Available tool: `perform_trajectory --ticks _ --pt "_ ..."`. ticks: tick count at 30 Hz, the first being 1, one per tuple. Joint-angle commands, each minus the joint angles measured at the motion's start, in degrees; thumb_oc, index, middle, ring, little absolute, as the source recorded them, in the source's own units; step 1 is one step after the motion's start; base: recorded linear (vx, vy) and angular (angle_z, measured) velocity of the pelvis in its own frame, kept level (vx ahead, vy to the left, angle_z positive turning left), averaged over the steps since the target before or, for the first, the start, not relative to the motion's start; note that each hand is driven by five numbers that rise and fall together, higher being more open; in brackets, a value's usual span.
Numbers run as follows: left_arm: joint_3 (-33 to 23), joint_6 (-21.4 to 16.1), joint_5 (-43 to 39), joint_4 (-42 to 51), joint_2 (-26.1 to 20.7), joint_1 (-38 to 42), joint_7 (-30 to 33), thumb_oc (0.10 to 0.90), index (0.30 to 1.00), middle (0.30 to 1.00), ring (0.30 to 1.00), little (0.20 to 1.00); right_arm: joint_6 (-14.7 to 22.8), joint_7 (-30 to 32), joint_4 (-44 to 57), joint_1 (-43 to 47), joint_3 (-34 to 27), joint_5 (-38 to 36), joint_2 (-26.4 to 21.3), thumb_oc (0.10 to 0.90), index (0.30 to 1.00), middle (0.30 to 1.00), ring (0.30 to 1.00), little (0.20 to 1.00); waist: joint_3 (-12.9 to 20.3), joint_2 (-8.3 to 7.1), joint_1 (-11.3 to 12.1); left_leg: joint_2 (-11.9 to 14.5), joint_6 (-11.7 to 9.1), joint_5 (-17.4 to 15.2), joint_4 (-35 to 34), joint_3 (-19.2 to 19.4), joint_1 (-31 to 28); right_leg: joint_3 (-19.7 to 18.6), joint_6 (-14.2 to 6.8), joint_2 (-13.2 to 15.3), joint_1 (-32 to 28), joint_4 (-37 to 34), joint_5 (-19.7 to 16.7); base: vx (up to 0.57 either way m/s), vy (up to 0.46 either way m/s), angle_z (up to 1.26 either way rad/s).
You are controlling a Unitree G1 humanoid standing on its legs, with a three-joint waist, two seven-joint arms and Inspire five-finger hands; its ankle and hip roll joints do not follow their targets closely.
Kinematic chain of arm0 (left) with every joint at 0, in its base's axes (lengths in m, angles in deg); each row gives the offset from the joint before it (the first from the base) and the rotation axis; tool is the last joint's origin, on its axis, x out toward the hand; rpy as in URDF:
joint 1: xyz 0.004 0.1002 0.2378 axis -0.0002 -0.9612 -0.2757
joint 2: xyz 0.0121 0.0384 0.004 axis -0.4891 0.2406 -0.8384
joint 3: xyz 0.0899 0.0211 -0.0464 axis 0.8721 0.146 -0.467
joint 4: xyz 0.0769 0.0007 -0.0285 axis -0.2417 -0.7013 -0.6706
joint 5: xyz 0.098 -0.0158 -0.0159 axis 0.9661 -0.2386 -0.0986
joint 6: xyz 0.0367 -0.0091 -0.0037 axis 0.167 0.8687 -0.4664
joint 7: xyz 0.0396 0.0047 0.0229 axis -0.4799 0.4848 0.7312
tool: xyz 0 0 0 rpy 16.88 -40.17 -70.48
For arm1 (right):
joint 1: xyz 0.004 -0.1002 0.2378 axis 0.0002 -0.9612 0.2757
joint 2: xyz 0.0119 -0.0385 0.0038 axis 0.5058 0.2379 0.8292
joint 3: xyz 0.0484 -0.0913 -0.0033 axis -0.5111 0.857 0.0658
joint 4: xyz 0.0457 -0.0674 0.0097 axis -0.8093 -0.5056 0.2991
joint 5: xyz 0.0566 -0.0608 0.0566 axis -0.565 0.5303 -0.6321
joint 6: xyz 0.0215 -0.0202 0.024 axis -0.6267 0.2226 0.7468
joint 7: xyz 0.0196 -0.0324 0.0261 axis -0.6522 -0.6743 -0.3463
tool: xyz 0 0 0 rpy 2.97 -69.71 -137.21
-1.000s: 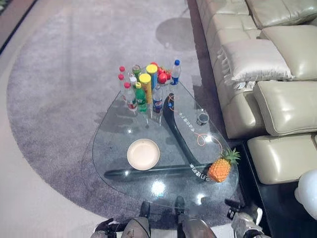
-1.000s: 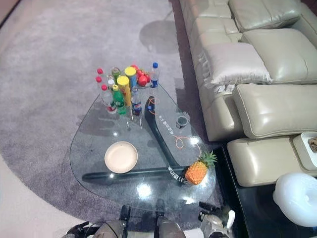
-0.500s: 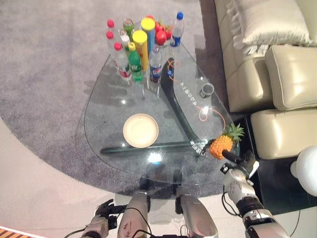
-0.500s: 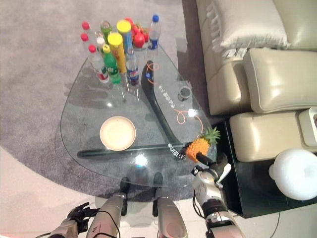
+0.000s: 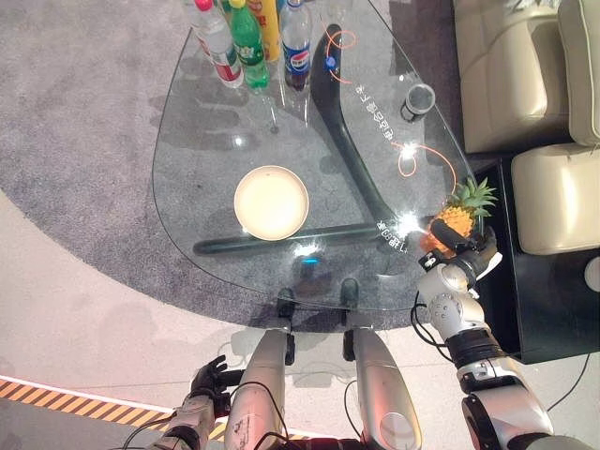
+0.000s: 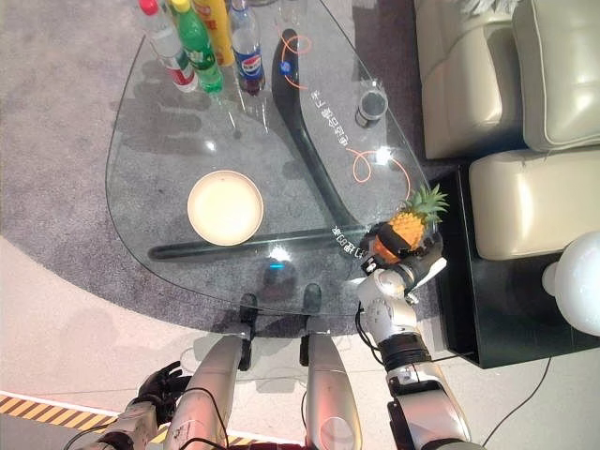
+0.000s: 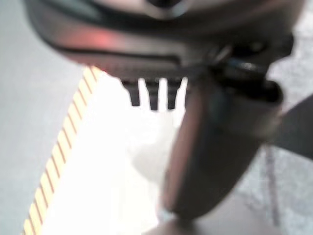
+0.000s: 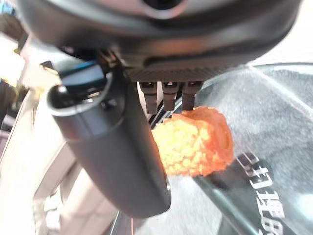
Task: Pick up the fruit to the plate
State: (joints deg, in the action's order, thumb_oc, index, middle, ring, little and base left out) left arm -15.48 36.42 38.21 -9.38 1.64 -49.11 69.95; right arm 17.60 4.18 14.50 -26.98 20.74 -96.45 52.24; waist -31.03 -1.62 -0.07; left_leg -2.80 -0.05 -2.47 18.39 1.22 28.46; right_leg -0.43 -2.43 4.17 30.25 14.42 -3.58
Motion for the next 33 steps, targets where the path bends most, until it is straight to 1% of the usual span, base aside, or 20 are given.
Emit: perform_trajectory --ticks 1,3,4,5,7,9,11,12,15,17,19,21,26,27,28,29,31,33 --pt "2.07 0.32 -2.30 2.61 2.62 -3.75 2.27 0.800 0.900 0.900 0.900 0.900 2.53 5.18 4.90 4.45 -1.29 1.54 -6.97 0.800 0.900 0.900 0.900 0.900 1.23 1.83 0.67 -1.97 1.51 -0.32 4.57 0.99 3.56 3.15 3.16 -2.10 0.01 2.13 2.20 -0.02 0.061 0.02" --pt "2.61 0.24 -2.58 3.41 2.86 -4.07 2.43 0.800 0.900 0.900 0.900 0.900 2.40 6.46 3.90 5.10 -1.47 1.43 -7.64 0.800 0.900 0.900 0.900 0.900 1.23 2.18 0.77 -2.13 1.46 -0.22 4.84 0.84 4.44 3.22 3.23 -1.97 0.99 2.57 2.23 0.00 0.040 0.01" --pt "3.39 0.17 -2.96 4.31 3.13 -4.25 2.45 0.800 0.900 0.900 0.900 0.900 2.78 8.50 2.62 6.09 -1.46 1.42 -8.09 0.800 0.900 0.900 0.900 0.900 1.23 2.59 0.97 -2.34 1.53 -0.09 4.89 0.72 5.36 3.31 3.22 -1.76 2.11 2.94 2.22 0.00 0.034 0.03" --pt "3.54 0.20 -3.00 4.57 3.19 -4.29 2.53 0.800 0.900 0.900 0.900 0.900 2.84 8.75 2.37 6.31 -1.47 1.33 -8.25 0.800 0.900 0.900 0.900 0.900 1.23 2.67 1.00 -2.37 1.55 -0.05 4.88 0.72 5.56 3.34 3.20 -1.73 2.36 2.99 2.19 0.00 0.045 0.02" --pt "4.84 0.33 -3.78 6.15 3.38 -4.67 2.98 0.800 0.900 0.900 0.900 0.900 3.86 10.75 0.74 7.54 -1.37 1.08 -8.99 0.800 0.900 0.900 0.900 0.900 1.23 3.23 1.26 -2.45 1.67 0.11 4.86 0.73 6.65 3.49 3.20 -1.57 3.66 3.21 2.02 0.00 0.034 0.02" --pt "5.41 0.59 -4.05 7.24 3.35 -5.06 3.17 0.800 0.900 0.900 0.900 0.900 4.18 10.66 0.24 8.01 -1.48 0.65 -9.27 0.800 0.900 0.900 0.900 0.900 1.23 3.56 1.44 -2.52 1.67 -0.19 5.02 0.58 7.01 3.53 3.15 -1.61 3.99 3.36 2.23 0.00 0.000 0.00" --pt "6.08 1.01 -4.17 9.14 3.40 -5.39 3.51 0.800 0.900 0.900 0.900 0.900 4.60 8.91 -0.39 9.29 -1.15 0.29 -9.67 0.800 0.900 0.900 0.900 0.900 1.23 4.06 1.54 -2.70 1.74 0.33 4.99 0.47 8.28 3.40 3.14 -1.50 5.34 3.39 1.70 0.01 0.045 0.01" --pt "6.33 1.13 -4.28 9.73 3.43 -5.74 3.65 0.800 0.900 0.900 0.900 0.900 4.28 8.66 -0.22 9.44 -1.04 0.49 -9.66 0.800 0.900 0.900 0.900 0.900 1.23 4.30 1.64 -2.75 1.78 -0.07 5.30 0.42 8.33 3.31 3.14 -1.68 5.43 3.74 2.06 0.01 0.051 -0.01" --pt "7.09 2.20 -4.78 11.96 3.33 -5.93 4.36 0.800 0.900 0.900 0.900 0.900 3.33 7.65 0.51 11.05 -0.33 -0.52 -9.92 0.800 0.900 0.900 0.900 0.900 1.23 4.79 1.82 -2.98 1.86 0.10 5.49 0.43 9.36 3.29 3.17 -1.65 6.51 3.84 1.83 0.01 0.047 0.00" --pt "7.35 2.27 -5.04 12.43 3.46 -6.05 4.50 0.800 0.900 0.900 0.900 0.900 3.09 7.12 0.97 11.61 0.01 -0.76 -9.87 0.800 0.900 0.900 0.900 0.900 1.23 4.92 1.83 -2.99 1.83 0.23 5.43 0.45 9.73 3.28 3.16 -1.67 6.95 3.86 1.72 0.01 0.037 0.00" --pt "7.59 2.62 -5.31 13.31 3.39 -6.26 4.66 0.800 0.900 0.900 0.900 0.900 2.52 7.48 1.74 11.95 0.27 -0.58 -9.96 0.800 0.900 0.900 0.900 0.900 1.23 5.05 1.82 -3.03 1.85 0.33 5.38 0.47 10.04 3.25 3.16 -1.68 7.29 3.84 1.62 0.01 0.022 0.01" --pt "8.07 2.82 -5.87 14.41 3.43 -6.52 4.92 0.800 0.900 0.900 0.900 0.900 1.03 7.81 2.38 12.76 0.62 -0.26 -9.75 0.800 0.900 0.900 0.900 0.900 1.23 5.36 1.91 -3.11 1.99 0.34 5.45 0.53 10.74 3.25 3.16 -1.73 8.19 4.11 1.62 0.02 0.055 0.01" --pt "8.78 2.91 -6.56 15.68 3.41 -6.84 5.00 0.800 0.900 0.900 0.900 0.900 -1.70 8.06 0.86 14.10 1.02 0.97 -10.09 0.800 0.900 0.900 0.900 0.900 1.23 5.77 2.18 -3.18 2.03 0.37 5.76 0.54 11.83 3.40 3.14 -1.73 9.54 4.62 1.50 0.01 0.017 0.00" --pt "9.08 2.81 -6.74 16.14 3.34 -6.90 4.93 0.800 0.900 0.900 0.900 0.900 -2.78 7.80 -0.23 14.31 1.13 1.50 -10.40 0.800 0.900 0.900 0.900 0.900 1.23 5.91 2.30 -3.16 2.03 0.37 5.89 0.55 12.25 3.49 3.08 -1.67 9.97 4.77 1.49 0.00 0.000 0.00" --pt "9.19 2.78 -6.85 16.33 3.29 -6.93 4.91 0.800 0.900 0.900 0.900 0.900 -2.97 7.52 -0.81 14.40 1.22 1.57 -10.57 0.800 0.900 0.900 0.900 0.900 1.23 5.97 2.35 -3.15 2.03 0.37 5.91 0.52 12.40 3.54 3.05 -1.65 10.18 4.86 1.48 0.00 0.000 0.00" --pt "9.44 2.80 -7.11 16.65 3.26 -6.87 4.88 0.800 0.900 0.900 0.900 0.900 -4.26 6.35 -2.48 14.79 1.59 2.09 -11.07 0.800 0.900 0.900 0.900 0.900 1.23 6.12 2.46 -3.14 2.09 0.39 5.97 0.47 12.79 3.63 3.02 -1.64 10.78 5.09 1.38 0.00 0.000 0.00" --pt "9.76 2.74 -7.38 16.90 3.15 -6.81 4.75 0.800 0.900 0.900 0.900 0.900 -5.58 5.06 -4.67 15.15 2.22 2.30 -11.71 0.800 0.900 0.900 0.900 0.900 1.23 6.26 2.59 -3.21 2.12 0.38 6.14 0.37 13.19 3.69 2.98 -1.59 11.28 5.30 1.28 0.00 0.009 0.02" --pt "10.24 2.84 -7.68 17.48 2.97 -6.85 4.75 0.800 0.900 0.900 0.900 0.900 -6.27 3.33 -7.15 15.57 2.92 2.07 -12.47 0.800 0.900 0.900 0.900 0.900 1.23 6.45 2.82 -3.30 2.16 0.40 6.28 0.28 13.73 3.91 2.94 -1.47 11.88 5.32 1.11 0.00 0.005 0.03"
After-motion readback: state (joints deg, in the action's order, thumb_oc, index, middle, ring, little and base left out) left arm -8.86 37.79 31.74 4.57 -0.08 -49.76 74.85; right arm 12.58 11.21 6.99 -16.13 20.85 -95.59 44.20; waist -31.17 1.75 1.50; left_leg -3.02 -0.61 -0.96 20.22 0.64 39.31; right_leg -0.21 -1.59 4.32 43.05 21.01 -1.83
